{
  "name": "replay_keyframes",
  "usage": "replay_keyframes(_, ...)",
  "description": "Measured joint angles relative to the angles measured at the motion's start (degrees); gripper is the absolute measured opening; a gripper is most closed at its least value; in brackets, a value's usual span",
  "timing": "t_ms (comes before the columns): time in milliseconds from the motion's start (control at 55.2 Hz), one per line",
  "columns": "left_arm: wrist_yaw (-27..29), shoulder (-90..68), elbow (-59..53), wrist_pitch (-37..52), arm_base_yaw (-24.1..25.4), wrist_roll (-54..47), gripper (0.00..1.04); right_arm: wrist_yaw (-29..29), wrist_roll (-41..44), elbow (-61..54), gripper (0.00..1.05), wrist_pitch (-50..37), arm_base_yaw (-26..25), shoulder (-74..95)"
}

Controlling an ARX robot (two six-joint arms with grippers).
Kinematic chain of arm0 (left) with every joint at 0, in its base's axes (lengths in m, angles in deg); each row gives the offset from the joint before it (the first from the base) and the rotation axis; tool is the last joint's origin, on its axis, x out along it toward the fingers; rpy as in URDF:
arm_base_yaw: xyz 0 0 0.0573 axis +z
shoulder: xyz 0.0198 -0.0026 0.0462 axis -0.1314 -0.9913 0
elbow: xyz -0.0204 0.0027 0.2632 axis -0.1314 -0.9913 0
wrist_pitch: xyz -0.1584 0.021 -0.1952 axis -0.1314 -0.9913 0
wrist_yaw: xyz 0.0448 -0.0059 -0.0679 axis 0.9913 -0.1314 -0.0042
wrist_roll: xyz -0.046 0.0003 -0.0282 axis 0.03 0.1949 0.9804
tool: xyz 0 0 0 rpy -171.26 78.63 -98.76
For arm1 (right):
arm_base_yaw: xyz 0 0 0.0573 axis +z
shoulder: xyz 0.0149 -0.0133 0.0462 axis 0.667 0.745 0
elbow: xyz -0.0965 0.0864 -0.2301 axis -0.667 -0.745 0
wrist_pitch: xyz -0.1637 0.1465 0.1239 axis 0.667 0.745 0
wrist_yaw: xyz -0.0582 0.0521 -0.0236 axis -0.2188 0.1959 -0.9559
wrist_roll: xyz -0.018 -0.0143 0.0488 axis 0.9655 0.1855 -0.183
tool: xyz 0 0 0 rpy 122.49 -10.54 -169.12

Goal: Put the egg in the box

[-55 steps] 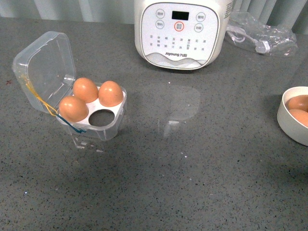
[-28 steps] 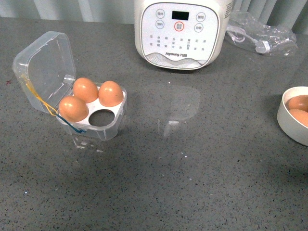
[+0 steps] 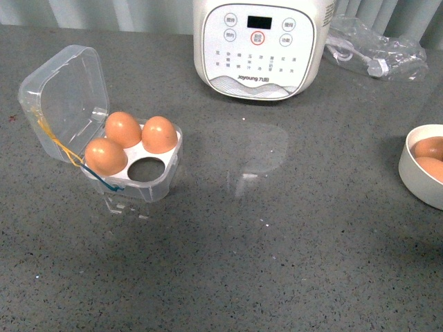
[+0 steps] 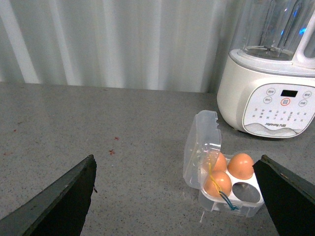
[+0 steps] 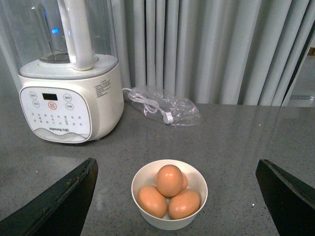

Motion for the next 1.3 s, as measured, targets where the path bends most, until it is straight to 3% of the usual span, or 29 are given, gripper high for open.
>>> replay_keyframes(688,0.00,0.00,0.00,0.00,0.00,0.00,0.98,-0.11,0.02,0.02,0.97,0.07,0.00,0.07)
replay_keyframes(778,0.02,0.00,0.00,0.00,0.00,0.00,0.98,-1.14,3.78,2.03,0.97,3.50,-0.50,5.49)
replay_keyframes(1014,0.04,0.02,0.00,0.00,0.00,0.00,0.98,5.68,7.96,4.48,0.97,-15.04,-6.12,33.53)
replay_keyframes(1303,0.04,0.02,0.00,0.00,0.00,0.00,0.98,7.10,7.50,9.09,0.97,-33.99,-7.17,60.50)
